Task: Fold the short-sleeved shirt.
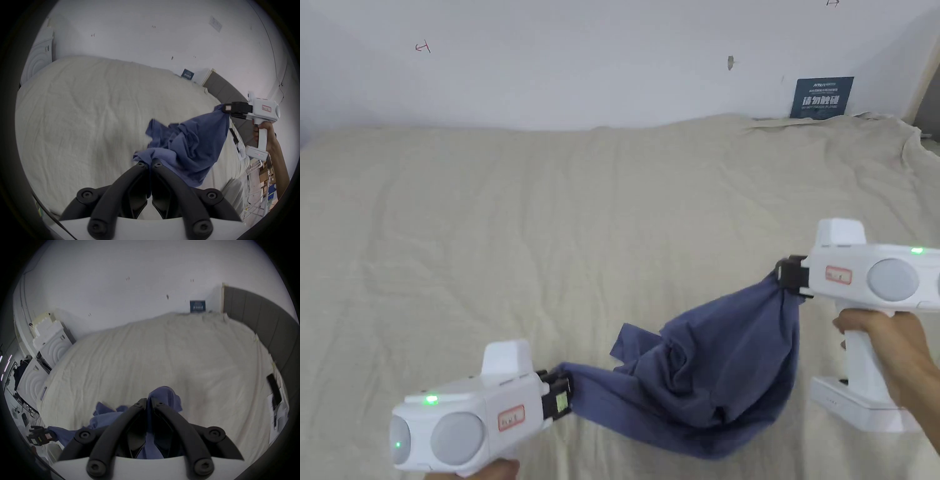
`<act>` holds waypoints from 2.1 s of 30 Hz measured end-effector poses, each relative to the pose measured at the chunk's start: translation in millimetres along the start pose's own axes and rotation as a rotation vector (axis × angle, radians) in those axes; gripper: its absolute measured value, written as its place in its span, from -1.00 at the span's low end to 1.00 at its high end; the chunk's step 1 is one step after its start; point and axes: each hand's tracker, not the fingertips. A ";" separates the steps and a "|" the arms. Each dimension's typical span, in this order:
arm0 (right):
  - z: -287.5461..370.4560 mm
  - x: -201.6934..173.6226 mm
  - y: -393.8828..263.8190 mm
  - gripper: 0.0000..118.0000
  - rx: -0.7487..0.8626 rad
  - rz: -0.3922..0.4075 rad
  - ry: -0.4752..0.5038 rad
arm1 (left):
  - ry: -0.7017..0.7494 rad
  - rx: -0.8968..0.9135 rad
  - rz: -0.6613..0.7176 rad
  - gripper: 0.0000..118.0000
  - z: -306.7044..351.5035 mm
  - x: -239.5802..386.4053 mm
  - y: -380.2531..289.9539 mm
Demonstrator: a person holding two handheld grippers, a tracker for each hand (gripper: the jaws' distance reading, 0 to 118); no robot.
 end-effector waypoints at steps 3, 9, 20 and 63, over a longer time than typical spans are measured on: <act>23.6 9.6 27.4 -0.95 0.070 0.005 -0.017 | 0.002 0.076 0.001 -0.99 11.5 -5.5 32.8; 67.2 24.9 81.2 -0.95 0.157 0.007 -0.063 | 0.030 0.240 0.000 -0.99 42.2 -17.7 116.0; 113.8 25.3 170.2 -0.95 0.349 -0.058 -0.115 | 0.097 0.438 -0.009 -0.99 78.7 -19.9 254.0; -1.8 32.2 -6.6 -0.95 0.103 -0.080 -0.120 | 0.247 0.146 -0.058 -0.99 -5.4 -80.2 110.5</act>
